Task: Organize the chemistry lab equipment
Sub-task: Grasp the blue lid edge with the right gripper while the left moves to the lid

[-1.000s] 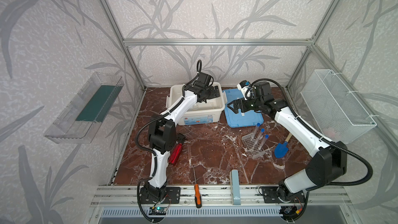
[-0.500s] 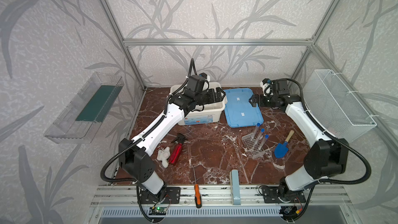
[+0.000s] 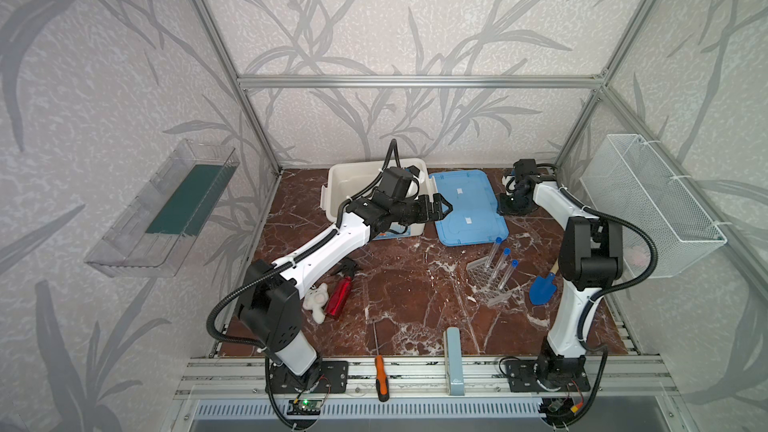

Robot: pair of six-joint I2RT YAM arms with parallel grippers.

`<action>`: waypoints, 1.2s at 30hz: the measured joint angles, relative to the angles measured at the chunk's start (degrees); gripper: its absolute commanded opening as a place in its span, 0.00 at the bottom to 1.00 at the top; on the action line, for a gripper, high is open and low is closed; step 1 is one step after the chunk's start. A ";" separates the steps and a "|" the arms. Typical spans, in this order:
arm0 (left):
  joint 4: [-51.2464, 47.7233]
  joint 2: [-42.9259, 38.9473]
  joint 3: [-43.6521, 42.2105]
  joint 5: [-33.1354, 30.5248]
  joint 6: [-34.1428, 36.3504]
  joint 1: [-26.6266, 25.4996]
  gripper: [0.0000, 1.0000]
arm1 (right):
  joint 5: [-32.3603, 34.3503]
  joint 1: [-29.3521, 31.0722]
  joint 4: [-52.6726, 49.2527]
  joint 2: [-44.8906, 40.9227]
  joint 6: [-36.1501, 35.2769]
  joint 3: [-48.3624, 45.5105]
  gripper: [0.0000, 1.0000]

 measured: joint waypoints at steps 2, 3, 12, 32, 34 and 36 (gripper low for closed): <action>0.07 0.17 -0.04 0.31 0.52 0.02 0.99 | 0.11 -0.24 -0.44 1.88 -0.39 1.20 0.37; 0.09 0.17 -0.04 0.42 0.83 0.02 0.99 | 0.09 -0.24 -0.70 2.84 -0.61 2.03 0.36; 0.20 0.15 -0.33 0.70 3.50 0.42 0.99 | 1.64 -0.13 -3.45 11.61 -2.84 9.86 0.23; 3.56 0.15 -2.51 0.66 2.86 1.97 0.99 | -0.09 -0.28 -5.07 14.21 -4.63 12.81 0.00; 3.74 0.15 -2.86 0.66 2.64 2.01 0.99 | -0.39 -0.28 -4.39 12.79 -4.17 10.95 0.00; 4.00 0.15 -3.15 0.61 2.51 2.05 0.99 | -0.39 -0.28 -3.85 10.45 -3.34 8.79 0.00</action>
